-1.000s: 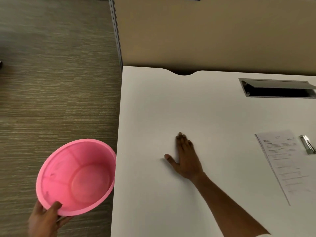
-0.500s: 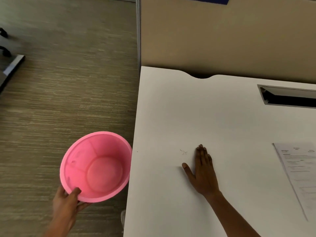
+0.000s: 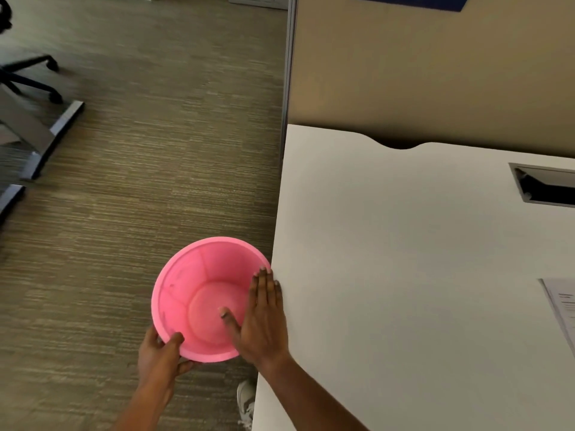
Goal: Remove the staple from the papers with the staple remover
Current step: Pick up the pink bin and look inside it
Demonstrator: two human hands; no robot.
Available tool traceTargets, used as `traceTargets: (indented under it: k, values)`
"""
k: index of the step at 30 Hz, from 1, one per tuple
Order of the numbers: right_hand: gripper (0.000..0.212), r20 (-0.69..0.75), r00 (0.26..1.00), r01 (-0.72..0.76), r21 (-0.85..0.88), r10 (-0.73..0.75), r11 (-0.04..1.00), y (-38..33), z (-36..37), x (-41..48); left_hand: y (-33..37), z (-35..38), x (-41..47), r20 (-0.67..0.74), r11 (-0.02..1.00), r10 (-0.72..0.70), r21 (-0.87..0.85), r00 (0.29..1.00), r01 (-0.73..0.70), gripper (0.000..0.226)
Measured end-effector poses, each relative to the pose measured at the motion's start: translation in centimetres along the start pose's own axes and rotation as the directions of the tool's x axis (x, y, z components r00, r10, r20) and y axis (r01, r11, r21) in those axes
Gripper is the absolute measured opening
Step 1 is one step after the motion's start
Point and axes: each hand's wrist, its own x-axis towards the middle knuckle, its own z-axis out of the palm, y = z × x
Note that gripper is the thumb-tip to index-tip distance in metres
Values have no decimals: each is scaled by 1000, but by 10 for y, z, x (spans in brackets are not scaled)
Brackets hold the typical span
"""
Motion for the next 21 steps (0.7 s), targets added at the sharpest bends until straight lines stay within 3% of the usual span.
traceTargets:
  k: [3, 5, 9, 11, 13, 17, 21]
  values:
    - [89, 87, 986, 138, 54, -142, 989, -20, 8, 5, -1, -1, 3, 3, 1000, 1, 0, 1000, -1, 48]
    - [84, 41, 984, 168, 78, -171, 983, -12, 0, 6, 1, -2, 3, 14, 1000, -1, -14, 1000, 2, 52]
    - [82, -219, 976, -18, -30, 11, 999, 48, -24, 6, 3, -5, 8, 23, 999, -23, -43, 999, 24, 59]
    - [84, -242, 959, -171, -79, 148, 982, 70, -30, 2, 2, -5, 9, 15, 999, -19, -41, 1000, 20, 60]
    - [86, -193, 966, -197, -119, 172, 973, 66, -25, -1, 2, -4, 9, 10, 999, -13, -39, 1000, 13, 59]
    - [87, -14, 998, 51, -102, -53, 993, 21, -4, -1, -1, 0, 11, 7, 999, 6, -35, 1000, -6, 52]
    - [69, 86, 966, 243, 31, -244, 970, -1, -2, 5, -2, -1, 12, 4, 997, 10, -82, 1000, -10, 47]
